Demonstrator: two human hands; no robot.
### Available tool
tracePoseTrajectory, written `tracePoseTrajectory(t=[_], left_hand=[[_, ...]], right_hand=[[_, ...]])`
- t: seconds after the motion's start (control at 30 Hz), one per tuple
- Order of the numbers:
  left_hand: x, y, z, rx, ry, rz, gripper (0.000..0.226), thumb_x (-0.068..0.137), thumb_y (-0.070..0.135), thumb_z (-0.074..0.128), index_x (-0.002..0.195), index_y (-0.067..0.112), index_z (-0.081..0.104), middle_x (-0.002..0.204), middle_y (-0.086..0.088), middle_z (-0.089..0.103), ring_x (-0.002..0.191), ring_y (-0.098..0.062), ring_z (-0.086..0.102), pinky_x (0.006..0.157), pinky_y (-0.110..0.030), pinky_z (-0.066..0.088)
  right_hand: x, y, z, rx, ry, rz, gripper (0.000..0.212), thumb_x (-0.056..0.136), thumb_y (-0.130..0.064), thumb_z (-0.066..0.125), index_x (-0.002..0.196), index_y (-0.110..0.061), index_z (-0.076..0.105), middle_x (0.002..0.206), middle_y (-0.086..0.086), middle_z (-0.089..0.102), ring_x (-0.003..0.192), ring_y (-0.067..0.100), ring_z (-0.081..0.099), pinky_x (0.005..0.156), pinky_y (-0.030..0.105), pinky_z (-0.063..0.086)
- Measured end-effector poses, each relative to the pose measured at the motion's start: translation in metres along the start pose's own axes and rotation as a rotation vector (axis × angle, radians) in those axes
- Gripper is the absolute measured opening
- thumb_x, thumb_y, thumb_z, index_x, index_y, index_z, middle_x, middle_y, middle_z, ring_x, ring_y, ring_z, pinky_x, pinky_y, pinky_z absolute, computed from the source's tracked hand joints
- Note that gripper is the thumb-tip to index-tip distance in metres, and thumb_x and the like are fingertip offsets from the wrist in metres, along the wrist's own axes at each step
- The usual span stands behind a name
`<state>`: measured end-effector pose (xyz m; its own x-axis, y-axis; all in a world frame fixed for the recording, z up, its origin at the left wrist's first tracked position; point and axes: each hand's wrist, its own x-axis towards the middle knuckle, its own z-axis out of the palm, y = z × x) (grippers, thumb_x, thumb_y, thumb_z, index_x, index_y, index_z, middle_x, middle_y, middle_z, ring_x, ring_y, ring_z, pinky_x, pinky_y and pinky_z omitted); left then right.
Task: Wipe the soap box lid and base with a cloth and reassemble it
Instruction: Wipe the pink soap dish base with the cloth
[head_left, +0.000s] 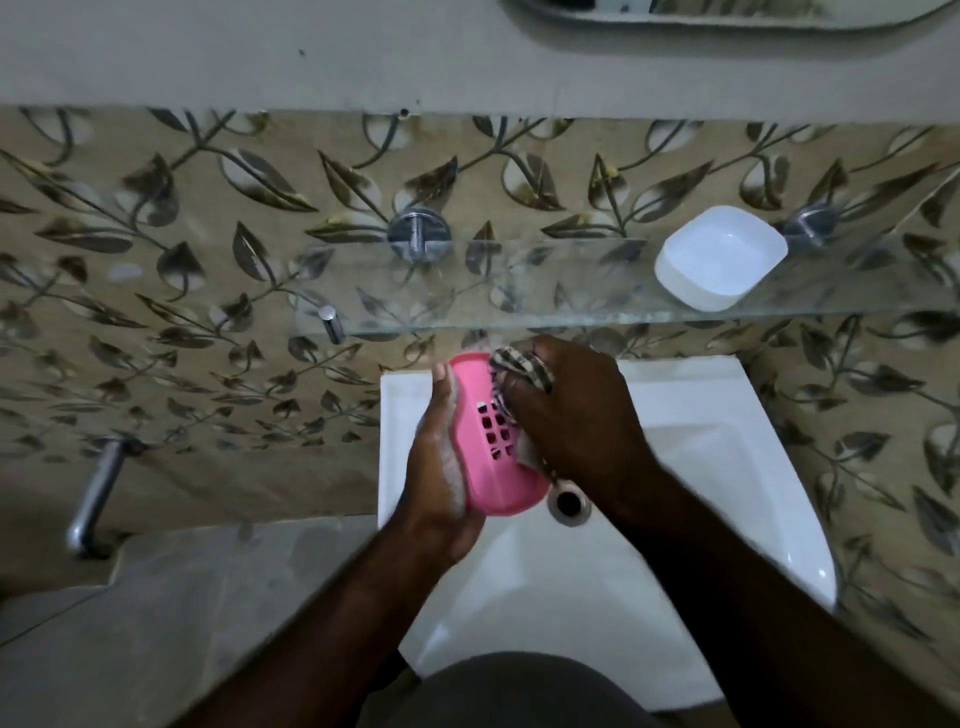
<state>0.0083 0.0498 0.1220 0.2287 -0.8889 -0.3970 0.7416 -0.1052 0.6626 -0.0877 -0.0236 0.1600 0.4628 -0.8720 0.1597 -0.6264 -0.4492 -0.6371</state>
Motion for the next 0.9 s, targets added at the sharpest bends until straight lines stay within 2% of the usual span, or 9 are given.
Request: tracePoseTrajectory(t=[0.1, 0.2, 0.37, 0.43, 0.5, 0.6, 0.7, 0.8, 0.9], left_hand=[[0.008, 0.006, -0.003, 0.019, -0.027, -0.011, 0.074, 0.080, 0.065, 0.043, 0.121, 0.007, 0.063, 0.107, -0.018, 0.070, 0.094, -0.033, 0.066, 0.095, -0.056, 0.047], [0.019, 0.009, -0.007, 0.017, -0.026, -0.011, 0.077, 0.080, 0.067, 0.043, 0.121, 0.006, 0.063, 0.106, -0.019, 0.070, 0.093, -0.034, 0.068, 0.087, -0.052, 0.052], [0.023, -0.004, -0.014, 0.027, 0.065, -0.078, 0.081, 0.070, 0.075, 0.044, 0.108, 0.008, 0.070, 0.099, -0.017, 0.071, 0.085, -0.030, 0.069, 0.080, -0.044, 0.054], [0.020, -0.008, -0.012, 0.053, 0.082, -0.071, 0.088, 0.067, 0.078, 0.043, 0.116, 0.008, 0.066, 0.103, -0.018, 0.070, 0.089, -0.032, 0.068, 0.082, -0.046, 0.054], [0.016, -0.010, -0.007, 0.080, 0.068, -0.061, 0.092, 0.064, 0.082, 0.040, 0.118, 0.011, 0.065, 0.109, -0.019, 0.071, 0.095, -0.036, 0.069, 0.087, -0.051, 0.054], [0.011, -0.008, -0.007, 0.120, 0.053, -0.034, 0.091, 0.063, 0.081, 0.034, 0.118, 0.016, 0.066, 0.110, -0.017, 0.072, 0.100, -0.034, 0.070, 0.091, -0.053, 0.052], [0.013, -0.002, -0.008, 0.197, 0.070, -0.004, 0.080, 0.078, 0.074, 0.031, 0.122, 0.016, 0.064, 0.113, -0.015, 0.072, 0.104, -0.030, 0.069, 0.094, -0.049, 0.051], [0.011, -0.002, -0.004, 0.170, 0.080, -0.005, 0.068, 0.091, 0.065, 0.032, 0.124, 0.013, 0.063, 0.118, -0.014, 0.070, 0.110, -0.027, 0.067, 0.092, -0.041, 0.050], [0.009, -0.004, 0.000, 0.168, 0.091, 0.040, 0.070, 0.083, 0.066, 0.039, 0.124, 0.014, 0.063, 0.115, -0.014, 0.071, 0.107, -0.030, 0.067, 0.090, -0.045, 0.052]], right_hand=[[0.010, -0.002, 0.003, 0.008, 0.010, 0.008, 0.016, 0.087, -0.029, 0.063, 0.079, -0.015, 0.061, 0.079, 0.002, 0.068, 0.077, 0.022, 0.063, 0.069, 0.035, 0.047], [0.000, 0.005, 0.006, 0.030, 0.016, 0.039, 0.019, 0.090, -0.032, 0.062, 0.081, -0.015, 0.061, 0.076, -0.005, 0.065, 0.074, 0.015, 0.061, 0.068, 0.033, 0.047], [-0.025, 0.025, 0.006, 0.031, -0.164, 0.156, 0.021, 0.089, -0.036, 0.063, 0.077, -0.020, 0.060, 0.070, -0.005, 0.064, 0.067, 0.011, 0.061, 0.064, 0.034, 0.051], [-0.024, 0.029, 0.006, 0.058, -0.161, 0.162, 0.020, 0.089, -0.035, 0.064, 0.078, -0.019, 0.061, 0.070, -0.006, 0.063, 0.066, 0.006, 0.059, 0.061, 0.024, 0.047], [-0.015, 0.026, 0.008, 0.041, -0.089, 0.130, 0.020, 0.090, -0.033, 0.064, 0.081, -0.016, 0.062, 0.071, -0.008, 0.061, 0.066, 0.006, 0.056, 0.059, 0.020, 0.041], [-0.003, 0.015, 0.011, 0.007, -0.003, 0.056, 0.016, 0.090, -0.029, 0.060, 0.085, -0.013, 0.062, 0.078, -0.001, 0.064, 0.075, 0.018, 0.058, 0.065, 0.031, 0.040], [-0.008, 0.003, 0.013, -0.057, -0.033, -0.102, 0.017, 0.089, -0.028, 0.054, 0.097, -0.018, 0.066, 0.092, 0.001, 0.068, 0.085, 0.021, 0.062, 0.071, 0.029, 0.043], [-0.019, -0.008, 0.007, -0.107, -0.061, -0.275, 0.028, 0.085, -0.026, 0.053, 0.106, -0.018, 0.069, 0.094, 0.002, 0.068, 0.082, 0.022, 0.065, 0.070, 0.029, 0.048], [-0.003, -0.002, -0.002, -0.110, -0.069, -0.224, 0.028, 0.088, -0.034, 0.053, 0.110, -0.023, 0.067, 0.096, 0.001, 0.068, 0.087, 0.023, 0.065, 0.073, 0.034, 0.051]])
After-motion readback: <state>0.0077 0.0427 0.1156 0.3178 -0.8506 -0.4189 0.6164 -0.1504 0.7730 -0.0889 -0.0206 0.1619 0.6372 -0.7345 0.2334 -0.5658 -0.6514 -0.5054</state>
